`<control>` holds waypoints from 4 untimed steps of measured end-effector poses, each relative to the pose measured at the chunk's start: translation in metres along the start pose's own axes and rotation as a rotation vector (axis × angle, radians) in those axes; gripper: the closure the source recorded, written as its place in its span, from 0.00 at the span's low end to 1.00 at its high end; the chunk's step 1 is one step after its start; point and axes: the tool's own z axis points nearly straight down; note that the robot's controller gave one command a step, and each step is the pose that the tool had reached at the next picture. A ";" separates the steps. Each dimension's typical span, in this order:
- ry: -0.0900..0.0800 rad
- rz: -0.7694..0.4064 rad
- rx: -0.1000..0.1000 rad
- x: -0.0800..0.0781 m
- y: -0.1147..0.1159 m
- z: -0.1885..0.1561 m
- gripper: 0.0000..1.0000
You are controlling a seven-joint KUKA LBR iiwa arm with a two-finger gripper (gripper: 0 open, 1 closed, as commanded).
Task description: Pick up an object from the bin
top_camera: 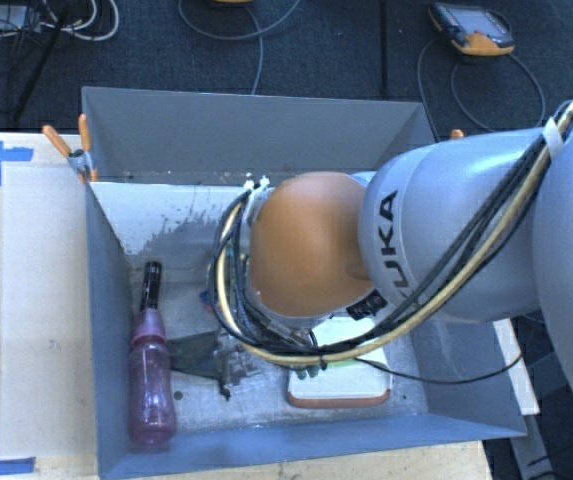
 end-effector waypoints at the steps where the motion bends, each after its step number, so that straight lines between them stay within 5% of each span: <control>1: 0.000 -0.020 0.000 0.001 -0.003 0.009 0.00; 2: 0.000 -0.018 -0.001 0.001 -0.004 0.009 1.00; 3: 0.000 -0.017 -0.001 0.001 -0.004 0.009 0.00; 4: 0.000 -0.016 -0.001 0.001 -0.004 0.009 1.00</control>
Offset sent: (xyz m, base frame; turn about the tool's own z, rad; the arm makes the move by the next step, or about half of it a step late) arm 0.0000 0.0000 0.0000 0.0000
